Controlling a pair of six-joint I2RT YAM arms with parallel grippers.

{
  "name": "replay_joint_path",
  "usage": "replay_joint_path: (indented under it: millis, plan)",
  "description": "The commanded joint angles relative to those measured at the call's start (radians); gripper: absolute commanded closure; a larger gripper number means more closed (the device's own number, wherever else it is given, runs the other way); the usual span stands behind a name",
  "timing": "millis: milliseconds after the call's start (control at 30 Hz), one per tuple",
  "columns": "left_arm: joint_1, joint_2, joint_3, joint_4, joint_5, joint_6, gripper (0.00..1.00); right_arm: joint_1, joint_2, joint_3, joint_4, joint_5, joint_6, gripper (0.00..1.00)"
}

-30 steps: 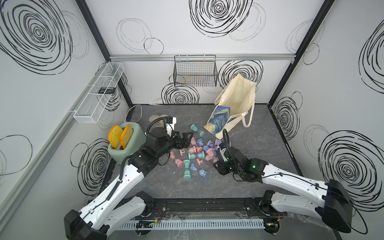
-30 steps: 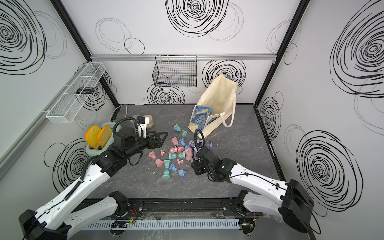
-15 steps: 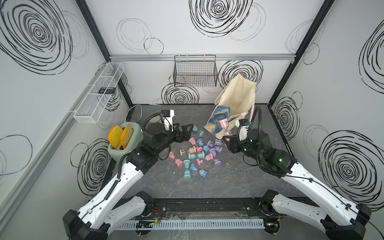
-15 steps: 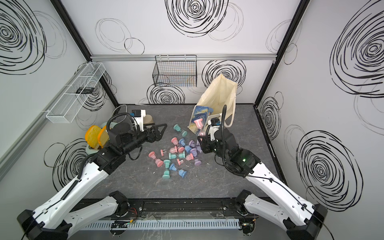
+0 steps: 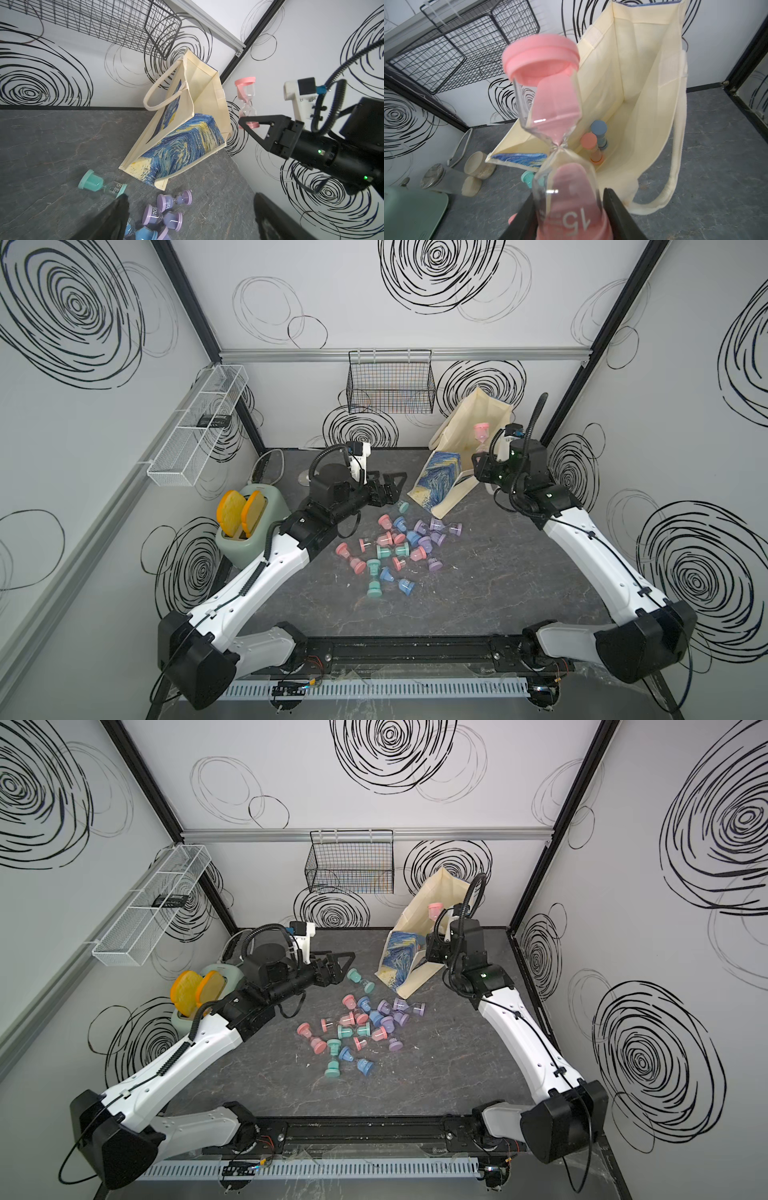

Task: Put the hourglass into the canvas bag
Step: Place the hourglass in the canvas bag.

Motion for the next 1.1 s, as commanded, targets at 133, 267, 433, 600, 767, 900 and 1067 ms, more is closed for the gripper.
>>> replay_joint_path:
  millis: [133, 267, 433, 600, 767, 900, 1067]
  plan:
    - [-0.031, 0.084, 0.063, 0.106, 0.018, -0.02, 0.04, -0.051, 0.174, 0.155, 0.08, -0.008, -0.042, 0.69]
    - [-0.046, 0.128, 0.077, 0.129, 0.019, -0.03, 0.04, -0.061, 0.271, 0.227, 0.052, 0.002, -0.049, 0.69]
    - [-0.058, 0.178, 0.088, 0.156, 0.025, -0.04, 0.04, -0.072, 0.358, 0.266, 0.031, 0.009, -0.054, 0.69]
    - [-0.066, 0.221, 0.1, 0.18, 0.037, -0.051, 0.04, -0.095, 0.419, 0.263, 0.025, -0.021, -0.038, 0.68]
    - [-0.069, 0.23, 0.089, 0.198, 0.025, -0.051, 0.04, -0.095, 0.465, 0.278, -0.009, -0.021, -0.046, 0.65]
    - [-0.069, 0.224, 0.077, 0.216, 0.023, -0.052, 0.04, -0.094, 0.475, 0.269, -0.03, 0.005, -0.059, 0.59]
    - [-0.063, 0.212, 0.062, 0.248, 0.021, -0.059, 0.04, -0.093, 0.485, 0.289, -0.079, 0.047, -0.074, 0.48]
